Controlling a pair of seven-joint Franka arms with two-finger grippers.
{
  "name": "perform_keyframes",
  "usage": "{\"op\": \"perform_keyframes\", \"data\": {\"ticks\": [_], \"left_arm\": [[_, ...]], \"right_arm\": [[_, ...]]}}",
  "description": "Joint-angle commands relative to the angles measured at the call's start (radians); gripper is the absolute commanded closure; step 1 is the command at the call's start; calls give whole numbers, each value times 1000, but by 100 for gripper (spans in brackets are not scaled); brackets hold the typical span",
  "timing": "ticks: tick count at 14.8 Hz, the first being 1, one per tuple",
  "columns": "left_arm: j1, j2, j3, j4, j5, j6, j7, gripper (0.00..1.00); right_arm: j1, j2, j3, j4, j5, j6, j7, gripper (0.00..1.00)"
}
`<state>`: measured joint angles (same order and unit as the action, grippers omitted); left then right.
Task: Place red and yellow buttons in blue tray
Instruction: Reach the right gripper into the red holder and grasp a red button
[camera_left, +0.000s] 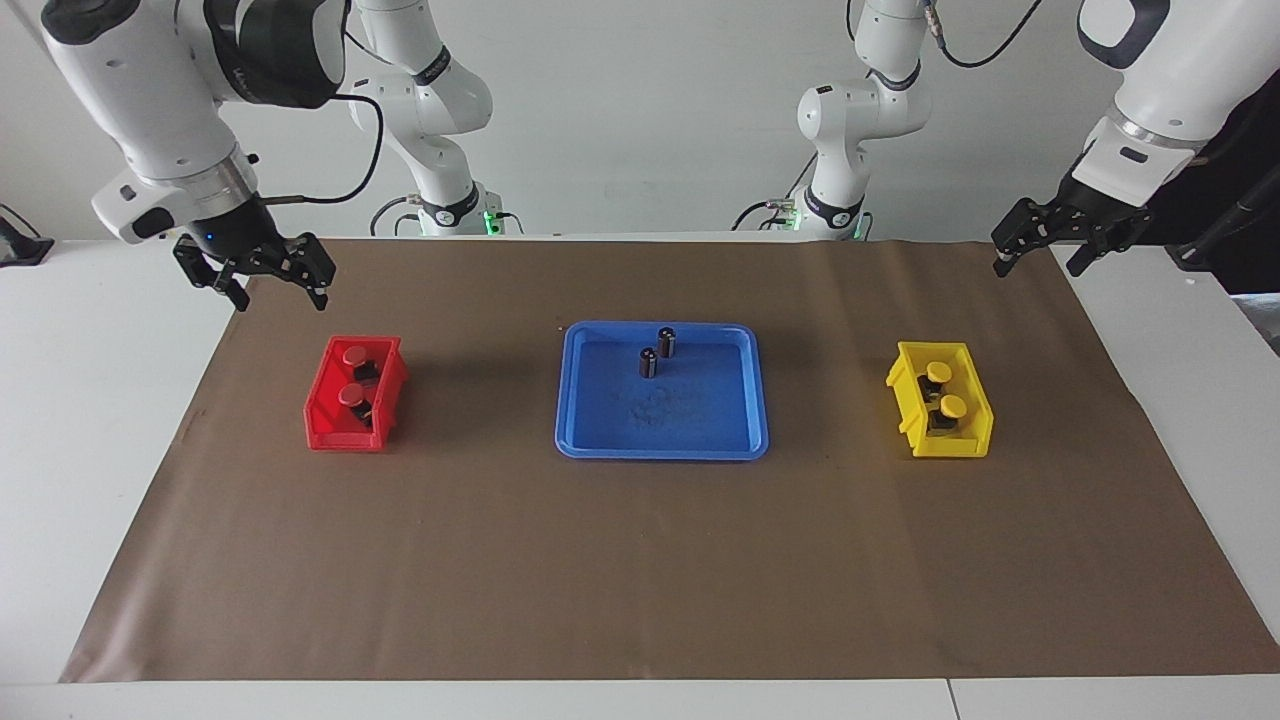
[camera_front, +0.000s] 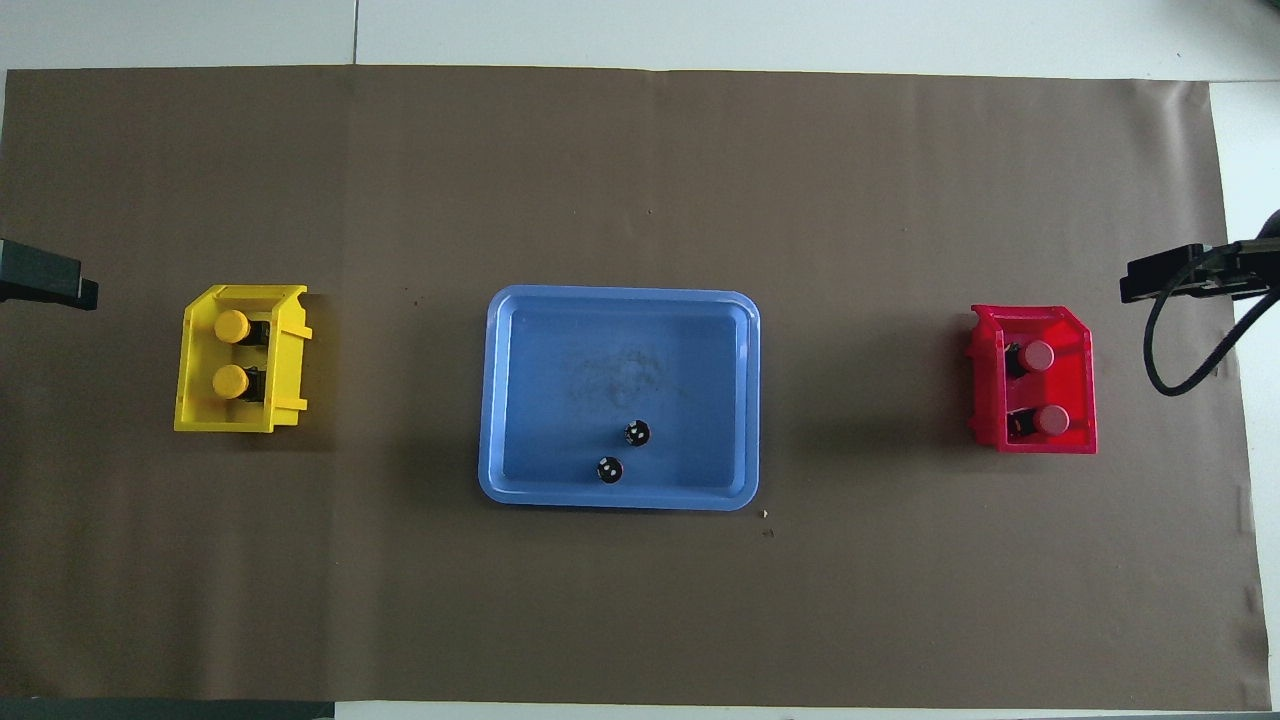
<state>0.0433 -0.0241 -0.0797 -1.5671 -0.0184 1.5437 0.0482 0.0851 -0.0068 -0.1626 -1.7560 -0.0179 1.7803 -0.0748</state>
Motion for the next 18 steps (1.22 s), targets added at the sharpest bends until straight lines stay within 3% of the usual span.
{"op": "perform_keyframes", "data": {"ticks": [1,4,9,18], "left_arm": [[-2,-28,0,-36,17,12,-8,0],[4,-28,0,-36,17,12,-8,0],[3,-28,0,-36,17,12,-8,0],[0,-31,-2,-34,17,-14,-11,0]], "right_arm": [[-11,51,3,-48,18,89,-26,5],[-24,54,3,-144,24,197,-46,11],[-51,45,3,-275,55,330,-115,41],[-48,24,3,-424,61,472,-118,41]]}}
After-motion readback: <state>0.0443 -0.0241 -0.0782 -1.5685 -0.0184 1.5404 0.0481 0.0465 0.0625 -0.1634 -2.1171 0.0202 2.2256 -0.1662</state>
